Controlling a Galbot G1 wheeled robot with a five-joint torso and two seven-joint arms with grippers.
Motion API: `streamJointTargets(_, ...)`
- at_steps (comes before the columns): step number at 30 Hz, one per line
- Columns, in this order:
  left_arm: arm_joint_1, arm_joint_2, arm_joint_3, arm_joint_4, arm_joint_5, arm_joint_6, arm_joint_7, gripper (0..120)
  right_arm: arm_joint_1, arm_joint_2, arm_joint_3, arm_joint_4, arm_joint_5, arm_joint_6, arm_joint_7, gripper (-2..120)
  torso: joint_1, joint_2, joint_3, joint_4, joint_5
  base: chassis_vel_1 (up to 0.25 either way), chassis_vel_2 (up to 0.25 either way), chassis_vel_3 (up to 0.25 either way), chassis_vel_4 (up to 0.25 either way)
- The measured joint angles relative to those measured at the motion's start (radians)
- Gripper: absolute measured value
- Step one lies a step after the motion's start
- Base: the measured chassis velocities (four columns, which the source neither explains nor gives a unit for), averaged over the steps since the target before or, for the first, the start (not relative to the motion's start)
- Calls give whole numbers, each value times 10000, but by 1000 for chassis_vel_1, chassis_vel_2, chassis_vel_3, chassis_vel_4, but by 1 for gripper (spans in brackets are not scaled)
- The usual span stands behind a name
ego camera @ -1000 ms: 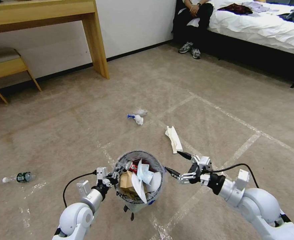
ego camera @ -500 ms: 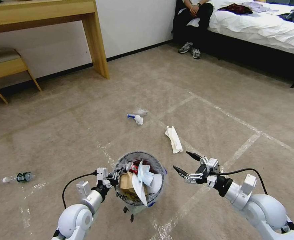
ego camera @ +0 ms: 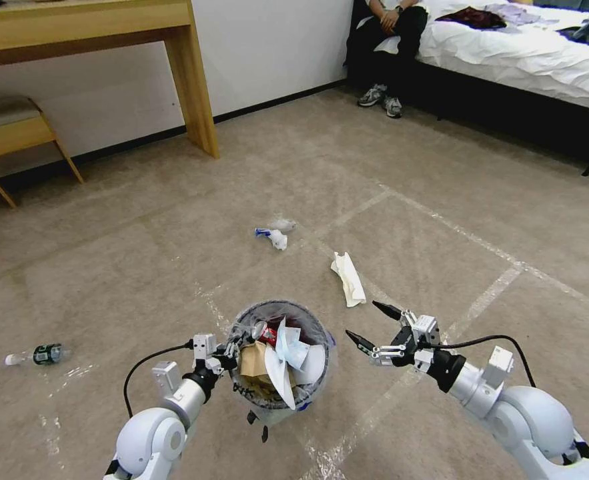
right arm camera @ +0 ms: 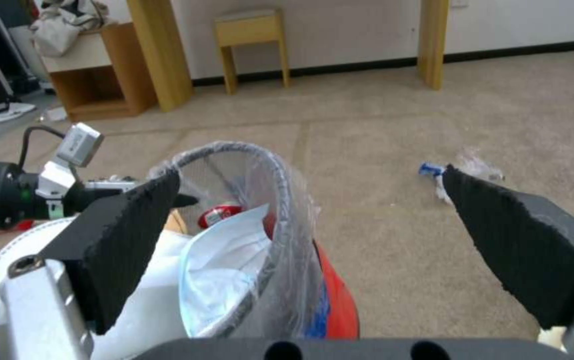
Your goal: Pick up the trash bin and place the garbage on the floor into it.
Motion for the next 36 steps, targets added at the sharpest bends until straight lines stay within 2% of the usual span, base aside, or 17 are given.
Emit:
streamJointTargets(28, -98, -70, 76, 151, 103, 23, -82, 1, 154, 41, -71, -301, 58, 84, -253, 100, 0, 0, 0, 0, 0, 0, 0, 0, 0)
streamJointTargets(36, -183, -121, 155, 251, 138, 23, -74, 1, 142, 36, -94, -376, 58, 99, -320, 100, 33, 134, 101, -1, 0, 0, 0, 0, 0)
